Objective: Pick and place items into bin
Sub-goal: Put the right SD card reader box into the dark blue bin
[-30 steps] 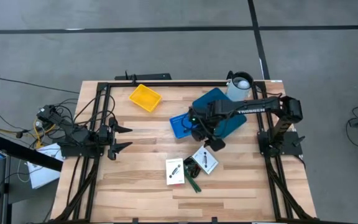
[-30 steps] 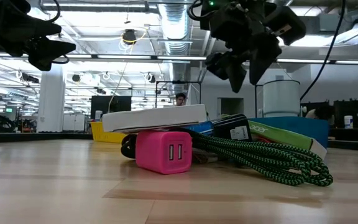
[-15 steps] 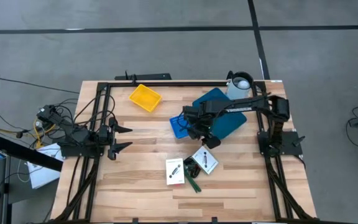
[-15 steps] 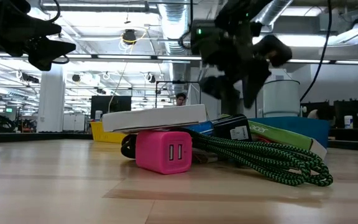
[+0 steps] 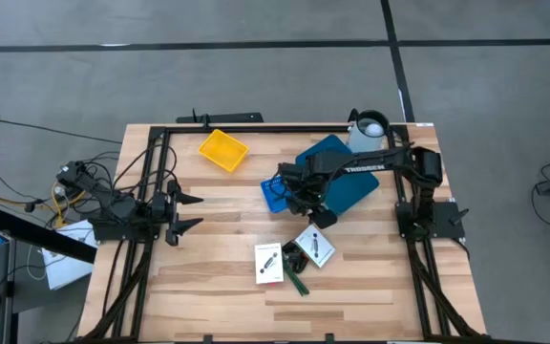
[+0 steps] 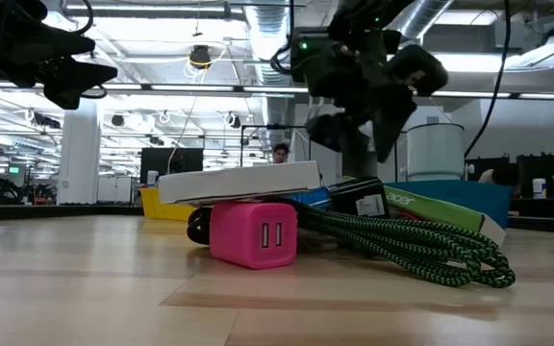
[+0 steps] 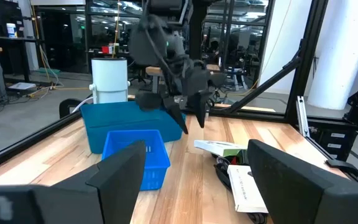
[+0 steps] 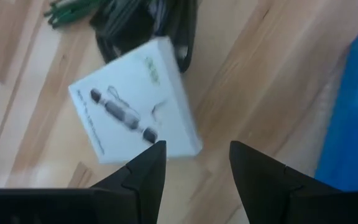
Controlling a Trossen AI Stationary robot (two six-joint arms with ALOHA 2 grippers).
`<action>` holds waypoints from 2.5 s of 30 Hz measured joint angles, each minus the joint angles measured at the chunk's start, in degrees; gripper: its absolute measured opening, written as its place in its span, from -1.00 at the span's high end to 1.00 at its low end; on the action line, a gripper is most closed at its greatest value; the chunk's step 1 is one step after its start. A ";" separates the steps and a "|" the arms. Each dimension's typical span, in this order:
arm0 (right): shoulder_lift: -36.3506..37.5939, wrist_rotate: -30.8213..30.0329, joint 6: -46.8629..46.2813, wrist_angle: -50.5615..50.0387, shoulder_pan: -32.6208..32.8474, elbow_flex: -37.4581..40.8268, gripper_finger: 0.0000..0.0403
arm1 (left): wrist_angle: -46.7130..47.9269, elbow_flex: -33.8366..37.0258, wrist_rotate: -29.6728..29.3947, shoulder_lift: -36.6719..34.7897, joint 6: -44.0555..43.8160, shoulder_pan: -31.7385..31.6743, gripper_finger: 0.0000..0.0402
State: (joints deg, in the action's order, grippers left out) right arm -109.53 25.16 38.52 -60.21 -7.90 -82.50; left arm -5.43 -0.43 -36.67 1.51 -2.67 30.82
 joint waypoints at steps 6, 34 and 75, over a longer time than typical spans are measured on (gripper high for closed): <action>-4.29 -0.19 0.36 -0.97 0.41 -2.74 0.15 | 0.02 0.02 0.06 -0.02 0.00 -0.02 -0.36; -4.54 0.26 0.53 -2.84 0.51 -3.93 0.15 | 0.00 0.01 0.31 0.70 0.00 -0.02 -0.36; -9.84 6.25 1.99 -3.39 1.38 -3.91 0.15 | 0.00 0.02 0.24 0.70 0.00 -0.01 -0.36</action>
State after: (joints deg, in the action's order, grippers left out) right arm -119.37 31.41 40.51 -63.60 -6.52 -86.41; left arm -5.43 -0.41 -36.42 2.22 -2.67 30.81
